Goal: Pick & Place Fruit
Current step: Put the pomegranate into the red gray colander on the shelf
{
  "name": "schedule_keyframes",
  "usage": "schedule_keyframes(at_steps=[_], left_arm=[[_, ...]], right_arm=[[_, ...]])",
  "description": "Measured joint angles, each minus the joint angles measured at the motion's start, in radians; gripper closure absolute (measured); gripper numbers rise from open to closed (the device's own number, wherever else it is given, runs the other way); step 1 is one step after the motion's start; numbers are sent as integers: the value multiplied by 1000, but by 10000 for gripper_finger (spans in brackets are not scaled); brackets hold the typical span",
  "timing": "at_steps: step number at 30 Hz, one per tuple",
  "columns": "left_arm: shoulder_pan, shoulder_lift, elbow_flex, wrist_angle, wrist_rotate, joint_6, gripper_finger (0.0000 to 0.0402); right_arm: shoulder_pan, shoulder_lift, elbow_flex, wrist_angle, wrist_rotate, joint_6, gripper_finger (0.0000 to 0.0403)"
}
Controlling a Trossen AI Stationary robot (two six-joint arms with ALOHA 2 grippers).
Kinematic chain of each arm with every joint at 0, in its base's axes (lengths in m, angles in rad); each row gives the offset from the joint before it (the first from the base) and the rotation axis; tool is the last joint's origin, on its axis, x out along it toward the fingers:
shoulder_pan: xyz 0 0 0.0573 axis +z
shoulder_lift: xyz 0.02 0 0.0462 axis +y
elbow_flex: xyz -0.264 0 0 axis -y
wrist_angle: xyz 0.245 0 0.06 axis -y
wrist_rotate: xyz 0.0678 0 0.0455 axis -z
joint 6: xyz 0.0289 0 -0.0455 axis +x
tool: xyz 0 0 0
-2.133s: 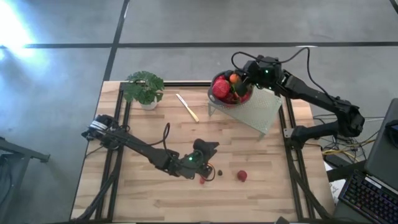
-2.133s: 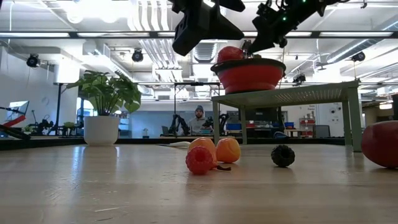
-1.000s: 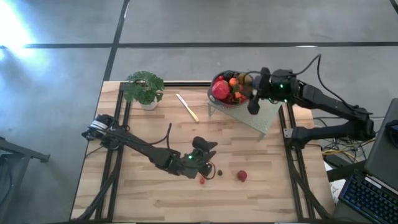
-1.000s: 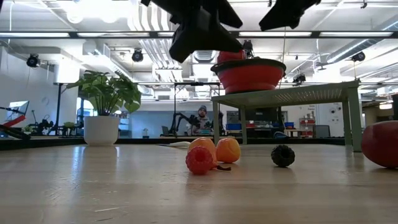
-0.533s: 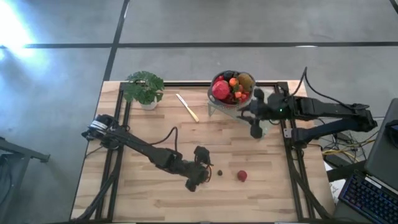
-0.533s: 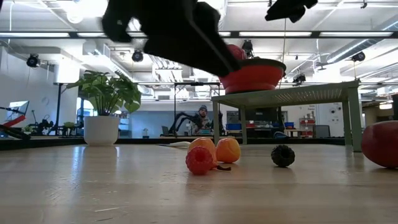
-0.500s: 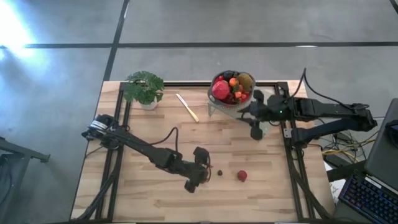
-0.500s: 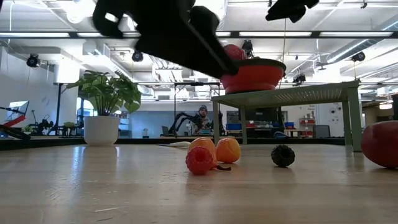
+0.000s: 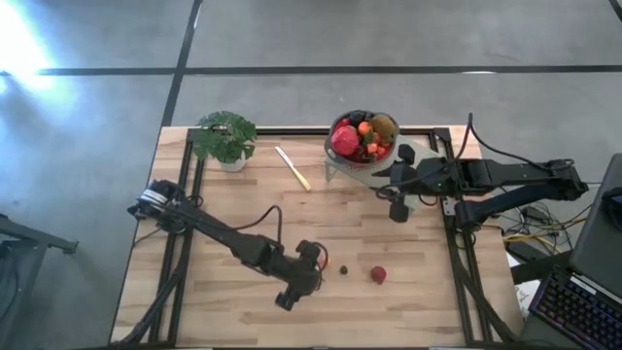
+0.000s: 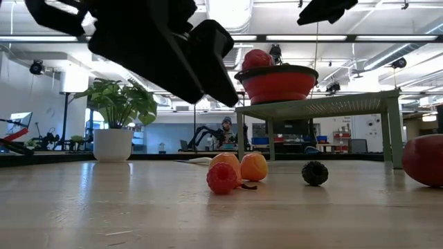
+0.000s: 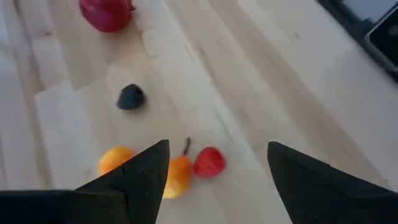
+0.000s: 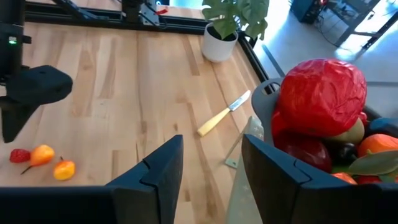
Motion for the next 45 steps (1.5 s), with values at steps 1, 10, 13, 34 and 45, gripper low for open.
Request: schedule_keyframes(at_steps=[1, 10, 13, 34, 45], left_arm=[[0, 0, -2, 1, -7, 9, 126], [-1, 64, -7, 15, -16, 69, 128], [-2, 76, -6, 29, -16, 84, 128], [-2, 86, -6, 5, -101, 171, 128], [-2, 82, 2, -2, -162, 197, 128]], right_arm=[[0, 0, 0, 0, 0, 0, 241], [0, 0, 0, 0, 0, 0, 268], [7, 0, 0, -5, 0, 20, 275], [669, 104, -269, 60, 318, 760, 277], [838, 380, -229, 51, 465, 1092, 217]])
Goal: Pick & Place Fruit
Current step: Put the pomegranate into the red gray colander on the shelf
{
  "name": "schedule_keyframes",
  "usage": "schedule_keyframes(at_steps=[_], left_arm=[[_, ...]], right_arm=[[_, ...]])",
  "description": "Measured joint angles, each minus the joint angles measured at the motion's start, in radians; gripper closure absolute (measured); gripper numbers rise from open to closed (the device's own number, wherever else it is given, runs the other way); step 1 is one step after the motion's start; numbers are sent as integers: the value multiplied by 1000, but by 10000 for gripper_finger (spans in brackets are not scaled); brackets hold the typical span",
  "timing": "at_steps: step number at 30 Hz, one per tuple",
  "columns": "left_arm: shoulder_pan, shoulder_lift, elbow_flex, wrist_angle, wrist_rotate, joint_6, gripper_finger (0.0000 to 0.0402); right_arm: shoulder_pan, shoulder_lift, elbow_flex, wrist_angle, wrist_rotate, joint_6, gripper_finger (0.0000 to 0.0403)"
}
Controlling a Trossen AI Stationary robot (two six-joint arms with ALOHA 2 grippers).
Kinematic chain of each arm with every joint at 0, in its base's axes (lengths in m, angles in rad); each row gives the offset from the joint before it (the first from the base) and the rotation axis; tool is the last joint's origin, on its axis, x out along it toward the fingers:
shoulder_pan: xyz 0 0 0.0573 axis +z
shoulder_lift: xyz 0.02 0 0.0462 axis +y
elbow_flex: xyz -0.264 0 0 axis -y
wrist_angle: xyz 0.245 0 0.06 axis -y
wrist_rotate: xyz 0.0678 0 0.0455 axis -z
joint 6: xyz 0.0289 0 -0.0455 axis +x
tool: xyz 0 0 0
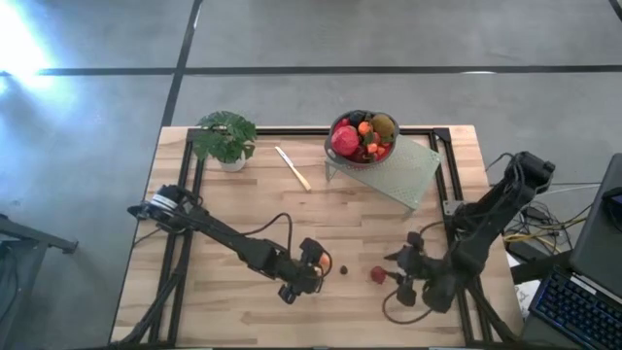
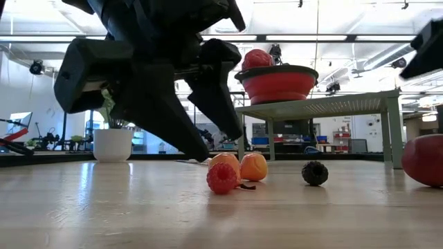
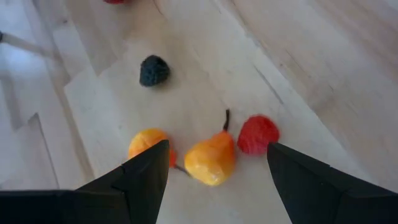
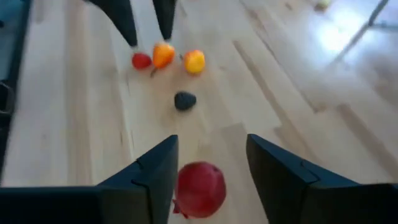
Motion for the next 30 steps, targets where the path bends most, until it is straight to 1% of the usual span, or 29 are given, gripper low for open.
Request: schedule_keyframes(at_steps=[3, 5, 8, 11, 15, 19, 24, 30], left_arm=[[0, -8, 21, -61, -26, -3, 128], [0, -20, 39, -99, -65, -16, 128], [0, -43, 56, -119, -95, -30, 128], [1, -68, 57, -120, -96, -32, 129], [1, -107, 57, -125, -143, -27, 129], [2, -159, 56, -138, -173, -26, 129], [3, -254, 52, -142, -195, -26, 128], [5, -387, 47, -139, -243, 4, 129]], right_arm=[[2, 82, 17, -2, -31, 61, 189], [4, 133, 35, 0, -57, 96, 172], [14, 202, 72, 1, -77, 121, 151], [24, 262, 107, -2, -78, 126, 138], [24, 327, 148, -41, -69, 139, 128], [23, 370, 182, -140, -50, 216, 121], [23, 393, 181, -145, -48, 276, 109], [10, 418, 176, -143, -47, 280, 100]])
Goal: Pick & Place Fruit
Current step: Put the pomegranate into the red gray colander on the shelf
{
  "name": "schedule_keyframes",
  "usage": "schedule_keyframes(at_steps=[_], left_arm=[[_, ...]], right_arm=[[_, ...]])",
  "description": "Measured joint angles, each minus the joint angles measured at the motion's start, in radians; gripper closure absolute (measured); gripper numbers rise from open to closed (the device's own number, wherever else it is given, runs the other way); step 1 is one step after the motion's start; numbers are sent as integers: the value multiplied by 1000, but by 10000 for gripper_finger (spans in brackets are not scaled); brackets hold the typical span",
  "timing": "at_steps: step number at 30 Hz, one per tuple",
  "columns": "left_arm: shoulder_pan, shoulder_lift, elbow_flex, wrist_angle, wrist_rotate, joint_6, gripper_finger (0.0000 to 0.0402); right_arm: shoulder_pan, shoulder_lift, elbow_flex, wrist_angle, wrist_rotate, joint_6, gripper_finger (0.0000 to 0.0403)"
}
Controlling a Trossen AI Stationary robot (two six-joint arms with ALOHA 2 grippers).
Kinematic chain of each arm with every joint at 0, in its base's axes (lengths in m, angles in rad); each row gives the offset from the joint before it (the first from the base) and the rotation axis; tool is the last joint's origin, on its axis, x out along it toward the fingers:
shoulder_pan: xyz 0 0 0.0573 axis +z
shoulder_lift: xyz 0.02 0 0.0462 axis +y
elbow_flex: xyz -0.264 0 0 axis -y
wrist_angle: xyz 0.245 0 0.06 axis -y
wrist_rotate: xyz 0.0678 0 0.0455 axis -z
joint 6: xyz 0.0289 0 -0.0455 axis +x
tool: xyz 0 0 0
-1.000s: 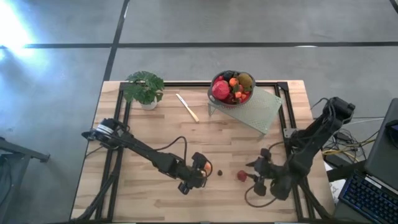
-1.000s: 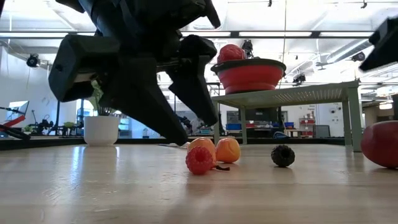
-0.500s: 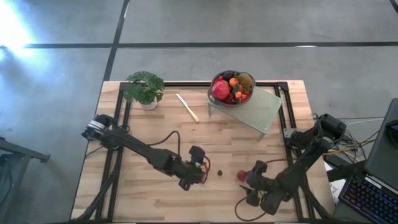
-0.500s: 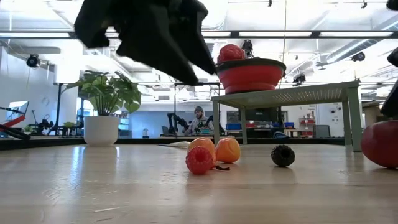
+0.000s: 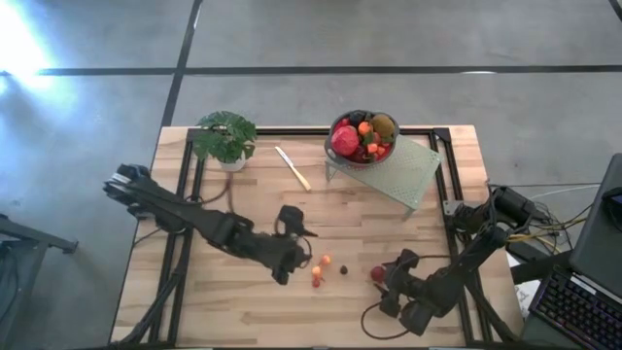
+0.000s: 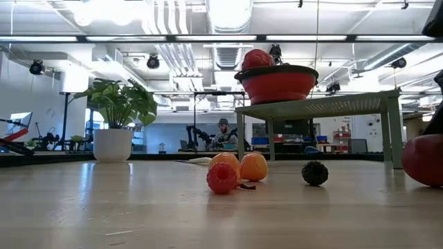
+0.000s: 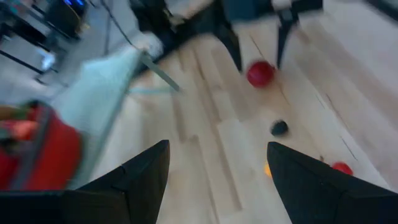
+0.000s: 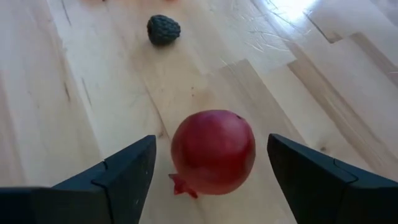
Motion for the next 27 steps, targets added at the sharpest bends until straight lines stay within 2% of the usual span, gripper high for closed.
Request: schedule_keyframes(at_steps=[7, 15, 20, 27], left_arm=[[6, -142, -5, 12, -2, 7, 129], [19, -242, -5, 29, -29, 31, 129], [34, -270, -5, 26, -29, 31, 129], [37, -279, -7, 25, -93, 31, 128]], right_arm=[[-28, 27, -3, 9, 0, -8, 113], [-47, 40, -5, 15, -49, -37, 174], [-46, 41, -5, 14, -4, -42, 206], [-59, 23, 21, 13, 25, -128, 200]])
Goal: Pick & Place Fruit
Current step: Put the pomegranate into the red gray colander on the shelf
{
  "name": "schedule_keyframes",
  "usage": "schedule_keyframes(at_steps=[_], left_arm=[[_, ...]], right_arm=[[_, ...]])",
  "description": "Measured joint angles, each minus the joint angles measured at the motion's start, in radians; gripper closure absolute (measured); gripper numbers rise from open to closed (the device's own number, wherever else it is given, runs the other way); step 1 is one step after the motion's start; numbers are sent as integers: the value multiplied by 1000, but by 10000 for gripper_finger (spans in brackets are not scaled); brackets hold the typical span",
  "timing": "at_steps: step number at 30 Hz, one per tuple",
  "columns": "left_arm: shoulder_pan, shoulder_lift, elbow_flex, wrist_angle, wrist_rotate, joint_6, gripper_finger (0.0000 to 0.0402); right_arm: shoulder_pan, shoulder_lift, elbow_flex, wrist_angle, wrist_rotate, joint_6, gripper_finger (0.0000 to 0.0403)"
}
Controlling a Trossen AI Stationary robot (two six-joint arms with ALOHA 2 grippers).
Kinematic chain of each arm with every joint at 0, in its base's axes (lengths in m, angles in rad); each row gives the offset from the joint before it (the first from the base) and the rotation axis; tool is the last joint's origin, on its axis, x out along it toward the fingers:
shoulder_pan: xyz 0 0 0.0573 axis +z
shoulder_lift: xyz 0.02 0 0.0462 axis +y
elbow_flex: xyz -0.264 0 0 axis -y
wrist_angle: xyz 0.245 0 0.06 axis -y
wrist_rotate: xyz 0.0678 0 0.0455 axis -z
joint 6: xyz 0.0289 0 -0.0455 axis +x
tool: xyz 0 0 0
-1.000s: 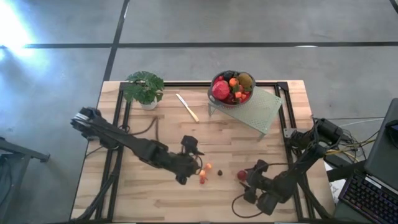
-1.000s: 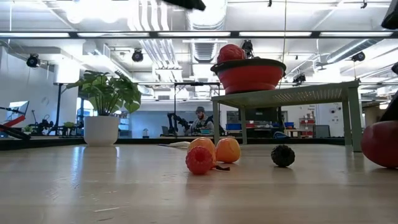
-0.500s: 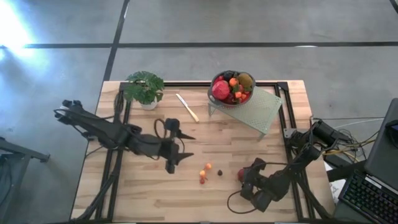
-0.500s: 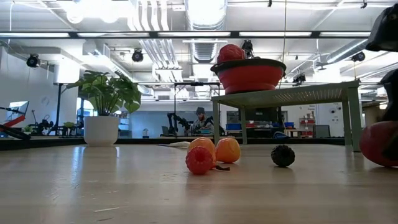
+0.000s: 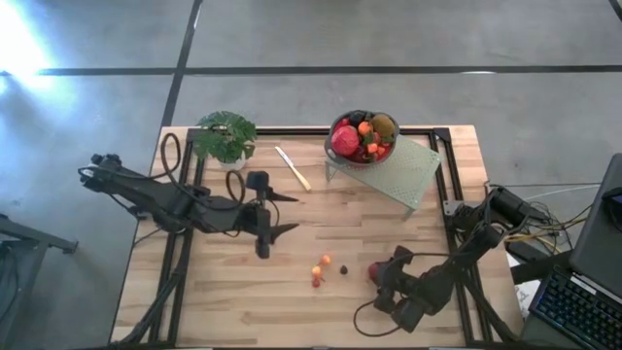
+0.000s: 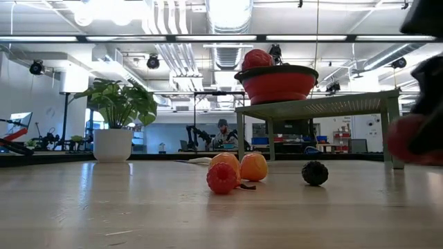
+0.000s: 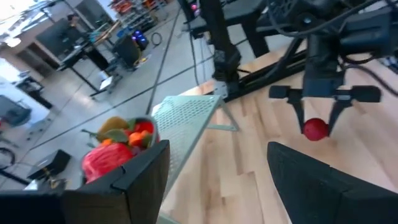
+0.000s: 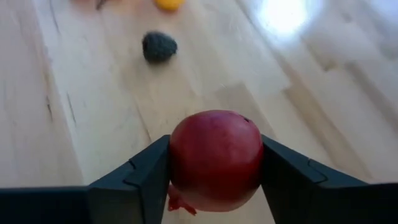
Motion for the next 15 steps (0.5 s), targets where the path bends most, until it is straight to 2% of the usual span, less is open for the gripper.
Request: schedule_keyframes(at_steps=[7, 15], left_arm=[[0, 0, -1, 1, -41, -11, 129], [0, 1, -13, 2, -41, -34, 128]], right_arm=[[-74, -82, 17, -4, 29, -156, 205], [-121, -274, 19, -2, 29, -329, 202]])
